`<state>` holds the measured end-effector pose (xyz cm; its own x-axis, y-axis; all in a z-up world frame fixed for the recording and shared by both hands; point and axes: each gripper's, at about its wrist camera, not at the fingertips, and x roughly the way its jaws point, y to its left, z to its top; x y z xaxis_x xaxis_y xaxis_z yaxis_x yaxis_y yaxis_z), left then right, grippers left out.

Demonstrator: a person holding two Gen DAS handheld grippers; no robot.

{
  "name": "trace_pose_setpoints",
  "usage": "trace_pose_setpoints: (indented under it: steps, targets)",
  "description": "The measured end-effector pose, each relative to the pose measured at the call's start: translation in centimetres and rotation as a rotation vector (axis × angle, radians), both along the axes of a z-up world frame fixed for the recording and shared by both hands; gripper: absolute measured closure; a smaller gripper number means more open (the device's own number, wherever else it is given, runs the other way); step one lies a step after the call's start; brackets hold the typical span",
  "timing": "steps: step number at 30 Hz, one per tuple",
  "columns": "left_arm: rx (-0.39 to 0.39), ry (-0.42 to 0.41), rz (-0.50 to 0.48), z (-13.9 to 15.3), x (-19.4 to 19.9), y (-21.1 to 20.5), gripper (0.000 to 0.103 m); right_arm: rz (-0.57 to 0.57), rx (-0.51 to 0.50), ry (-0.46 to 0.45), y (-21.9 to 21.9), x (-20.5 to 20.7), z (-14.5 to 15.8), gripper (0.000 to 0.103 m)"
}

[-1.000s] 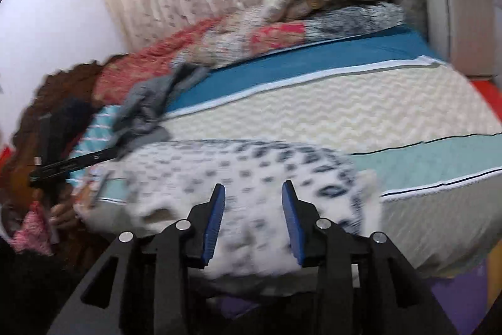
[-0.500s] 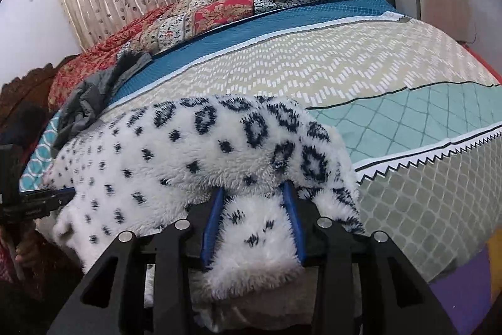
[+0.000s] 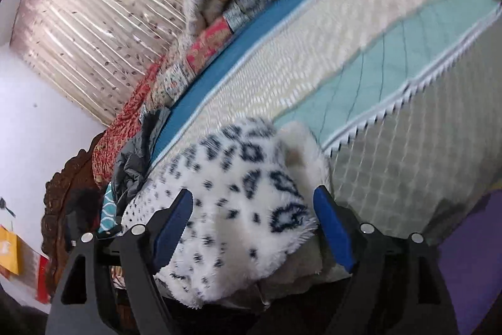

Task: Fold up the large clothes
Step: 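Grasp the spotted fleece with the left gripper while the right gripper folds it over, then lift the folded spotted fleece with both grippers and carry it toward the pillows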

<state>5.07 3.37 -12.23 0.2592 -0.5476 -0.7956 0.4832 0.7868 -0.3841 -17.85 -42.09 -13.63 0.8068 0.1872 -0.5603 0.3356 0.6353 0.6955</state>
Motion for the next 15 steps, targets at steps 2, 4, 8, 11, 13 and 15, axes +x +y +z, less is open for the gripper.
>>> trace_pose_setpoints:
  steps: [2, 4, 8, 11, 13, 15]
  targets:
    - [-0.021, 0.079, -0.018, -1.8, 0.2, -1.1, 0.015, 0.011, 0.032, 0.027, 0.0, 1.0, -1.2, 0.085]
    - [-0.078, 0.183, -0.045, -3.7, -0.2, -2.0, 0.015, 0.021, 0.078, 0.036, 0.4, 1.8, -2.3, 0.086]
    - [-0.1, 0.211, -0.071, -4.8, -1.9, -3.8, 0.011, 0.034, 0.06, 0.027, 1.5, 2.7, -2.1, 0.098]
    - [-0.131, 0.248, -0.126, -4.3, -3.3, -5.0, 0.011, 0.076, 0.071, 0.03, 2.8, 3.7, -2.2, 0.1]
    - [-0.142, 0.255, -0.146, -4.0, -3.8, -5.9, 0.011, 0.075, 0.042, 0.043, 4.0, 4.5, -1.9, 0.103]
    - [-0.145, 0.262, -0.145, -3.8, -4.1, -6.9, 0.011, 0.125, 0.025, 0.062, 5.5, 5.9, -1.6, 0.103]
